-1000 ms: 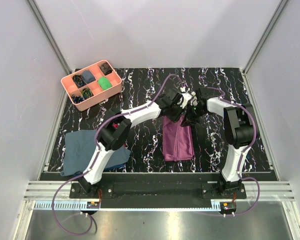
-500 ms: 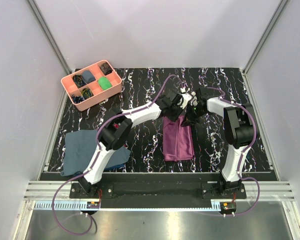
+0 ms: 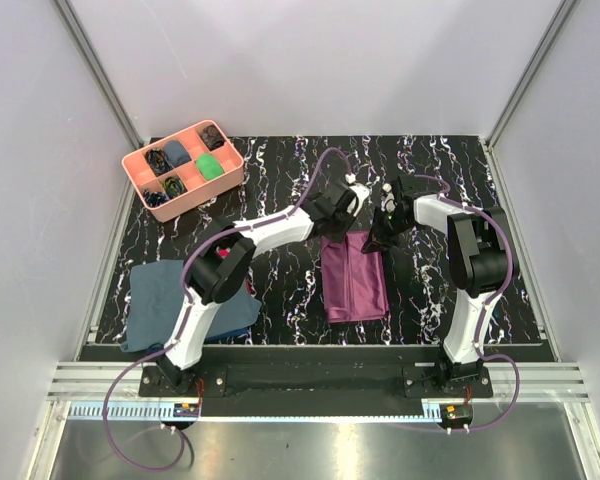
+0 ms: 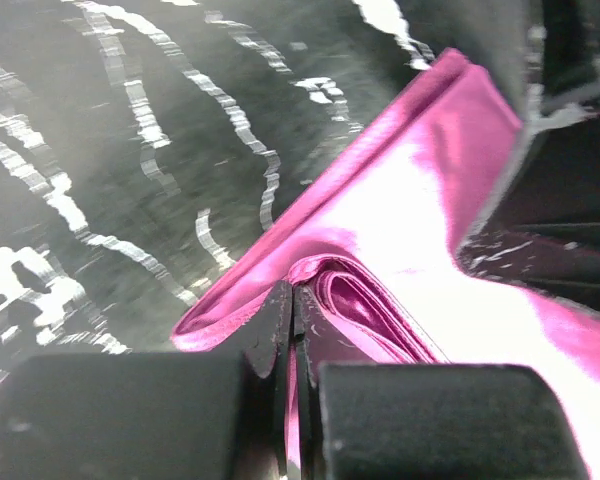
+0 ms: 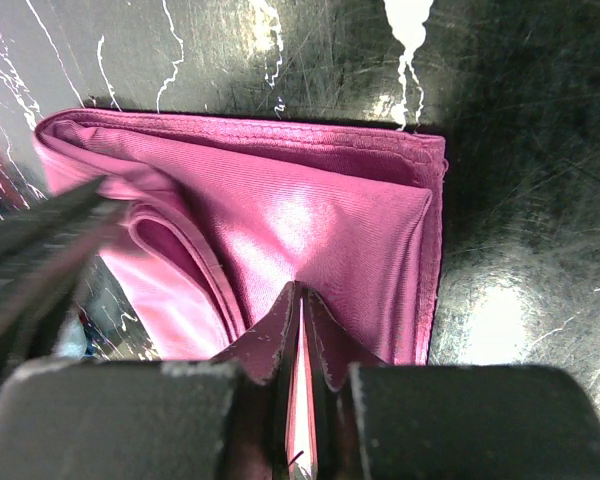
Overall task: Fold the napkin into a case and place the utensils inside
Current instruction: Fold the lower triangle-folded napkin at the center of the board.
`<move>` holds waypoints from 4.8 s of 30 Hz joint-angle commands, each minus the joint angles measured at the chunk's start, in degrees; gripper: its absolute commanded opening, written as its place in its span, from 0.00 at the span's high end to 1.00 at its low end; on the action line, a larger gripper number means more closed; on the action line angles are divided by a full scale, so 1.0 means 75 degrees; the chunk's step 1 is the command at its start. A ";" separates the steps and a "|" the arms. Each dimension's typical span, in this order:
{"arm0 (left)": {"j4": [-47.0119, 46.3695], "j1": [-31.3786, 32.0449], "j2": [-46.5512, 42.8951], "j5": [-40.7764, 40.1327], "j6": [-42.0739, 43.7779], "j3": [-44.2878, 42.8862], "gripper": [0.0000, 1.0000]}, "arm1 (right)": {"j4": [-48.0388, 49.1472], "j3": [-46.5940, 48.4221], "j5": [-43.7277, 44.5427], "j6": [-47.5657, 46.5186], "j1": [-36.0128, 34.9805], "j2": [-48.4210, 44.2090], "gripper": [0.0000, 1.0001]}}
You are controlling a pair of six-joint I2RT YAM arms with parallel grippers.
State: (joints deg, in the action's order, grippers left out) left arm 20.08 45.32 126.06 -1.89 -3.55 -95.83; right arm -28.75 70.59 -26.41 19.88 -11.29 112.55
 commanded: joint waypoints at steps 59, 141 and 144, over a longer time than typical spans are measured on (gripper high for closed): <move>-0.1984 -0.1086 -0.0519 0.2853 -0.3252 0.1046 0.92 | 0.2451 -0.2954 -0.2162 0.1967 -0.1589 -0.2362 0.88; -0.2347 0.2335 -0.4269 -0.1094 -0.3511 0.4128 0.38 | 0.1431 -0.4465 0.0252 0.1615 0.0171 -0.4249 0.31; -0.2523 0.2570 -0.4351 -0.1423 -0.3429 0.4269 0.38 | 0.1688 -0.4852 -0.0086 0.1849 0.0053 -0.4436 0.36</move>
State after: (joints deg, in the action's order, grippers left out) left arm 8.82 62.89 97.76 -5.30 -29.17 -64.60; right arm -20.71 36.62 -22.37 31.66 -9.43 80.55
